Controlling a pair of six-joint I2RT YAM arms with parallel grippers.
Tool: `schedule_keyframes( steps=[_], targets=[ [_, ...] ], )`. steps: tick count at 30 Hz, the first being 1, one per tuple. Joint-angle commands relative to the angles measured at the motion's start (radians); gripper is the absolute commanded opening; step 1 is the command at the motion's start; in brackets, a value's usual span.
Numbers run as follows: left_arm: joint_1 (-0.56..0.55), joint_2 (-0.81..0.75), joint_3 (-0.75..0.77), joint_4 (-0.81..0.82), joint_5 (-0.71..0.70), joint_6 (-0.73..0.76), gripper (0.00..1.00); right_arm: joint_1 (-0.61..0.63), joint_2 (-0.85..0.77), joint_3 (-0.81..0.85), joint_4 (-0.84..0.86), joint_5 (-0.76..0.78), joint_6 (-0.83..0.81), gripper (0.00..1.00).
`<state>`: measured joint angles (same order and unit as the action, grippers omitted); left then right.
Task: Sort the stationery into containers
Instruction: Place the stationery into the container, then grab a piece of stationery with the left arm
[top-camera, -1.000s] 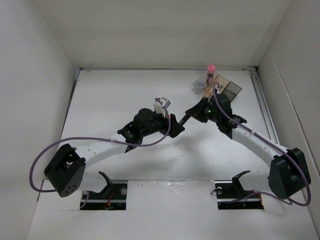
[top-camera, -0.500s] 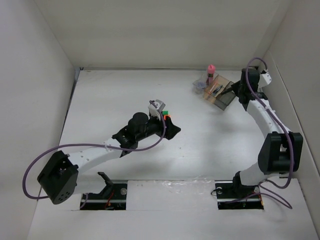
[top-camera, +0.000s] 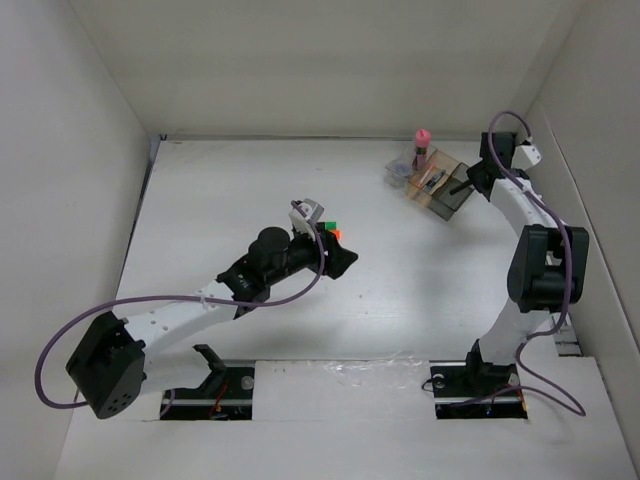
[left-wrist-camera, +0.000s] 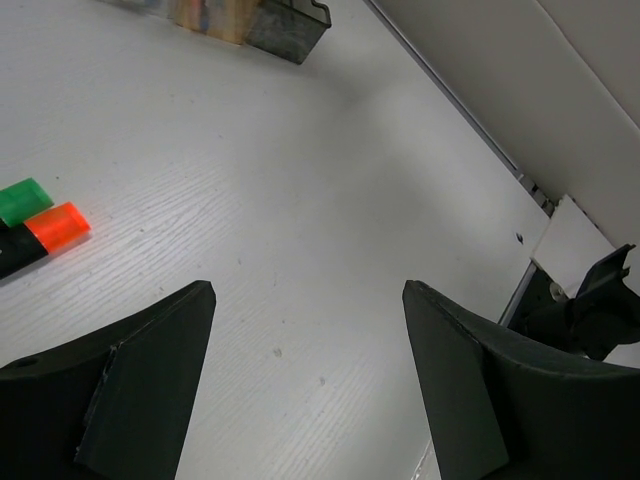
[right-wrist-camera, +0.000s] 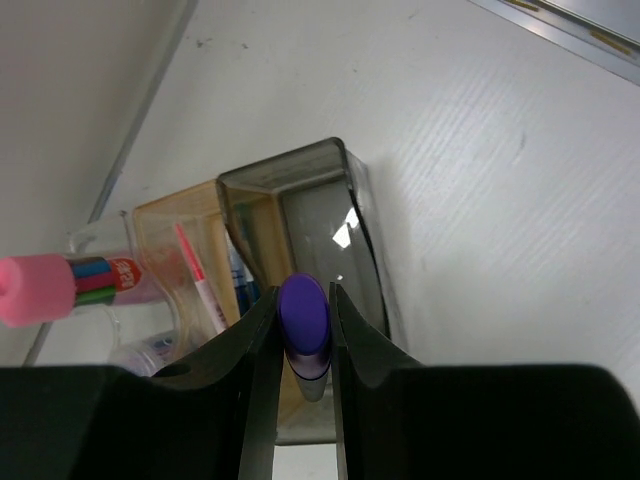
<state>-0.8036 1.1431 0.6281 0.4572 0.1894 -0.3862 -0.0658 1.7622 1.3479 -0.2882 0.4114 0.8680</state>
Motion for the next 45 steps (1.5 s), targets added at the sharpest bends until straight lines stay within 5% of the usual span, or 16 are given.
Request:
schedule_keyframes(
  steps=[1,12,20,24,26,27,28,29,32,36,38,40,42,45],
  targets=[
    [0.001,-0.005,0.001,0.015,-0.028,0.009,0.73,0.021,0.026,0.091,0.009,0.013,-0.014,0.12],
    [0.001,0.035,0.048,-0.077,-0.2,0.029,0.73,0.021,0.089,0.151,-0.028,-0.008,-0.023,0.5],
    [0.001,0.084,0.09,-0.15,-0.392,0.047,0.75,0.041,-0.051,0.085,-0.014,-0.077,-0.023,0.68],
    [0.049,0.157,0.139,-0.213,-0.427,0.047,0.75,0.099,-0.234,-0.07,0.066,-0.141,-0.023,0.68],
    [0.06,0.193,0.157,-0.233,-0.47,0.038,0.75,0.139,-0.314,-0.15,0.133,-0.231,-0.012,0.6],
    [0.06,0.211,0.166,-0.233,-0.482,0.038,0.73,0.156,-0.387,-0.227,0.155,-0.259,-0.001,0.53],
    [0.06,0.248,0.189,-0.256,-0.492,0.038,0.71,0.175,-0.42,-0.262,0.167,-0.278,-0.001,0.3],
    [0.06,0.266,0.203,-0.267,-0.502,0.05,0.69,0.196,-0.45,-0.295,0.167,-0.299,0.011,0.18],
    [0.06,0.326,0.237,-0.298,-0.525,0.078,0.59,0.262,-0.549,-0.404,0.195,-0.313,0.023,0.0],
    [0.06,0.395,0.283,-0.298,-0.547,0.145,0.29,0.322,-0.65,-0.503,0.215,-0.358,0.042,0.0],
    [0.06,0.432,0.303,-0.298,-0.547,0.171,0.24,0.343,-0.685,-0.532,0.215,-0.358,0.042,0.01],
    [0.06,0.454,0.318,-0.282,-0.515,0.22,0.24,0.343,-0.699,-0.542,0.215,-0.368,0.032,0.09],
    [0.06,0.492,0.361,-0.27,-0.515,0.25,0.25,0.343,-0.708,-0.555,0.215,-0.378,0.032,0.27],
    [0.06,0.555,0.432,-0.319,-0.515,0.288,0.4,0.343,-0.708,-0.579,0.235,-0.422,0.023,0.39]
  ],
)
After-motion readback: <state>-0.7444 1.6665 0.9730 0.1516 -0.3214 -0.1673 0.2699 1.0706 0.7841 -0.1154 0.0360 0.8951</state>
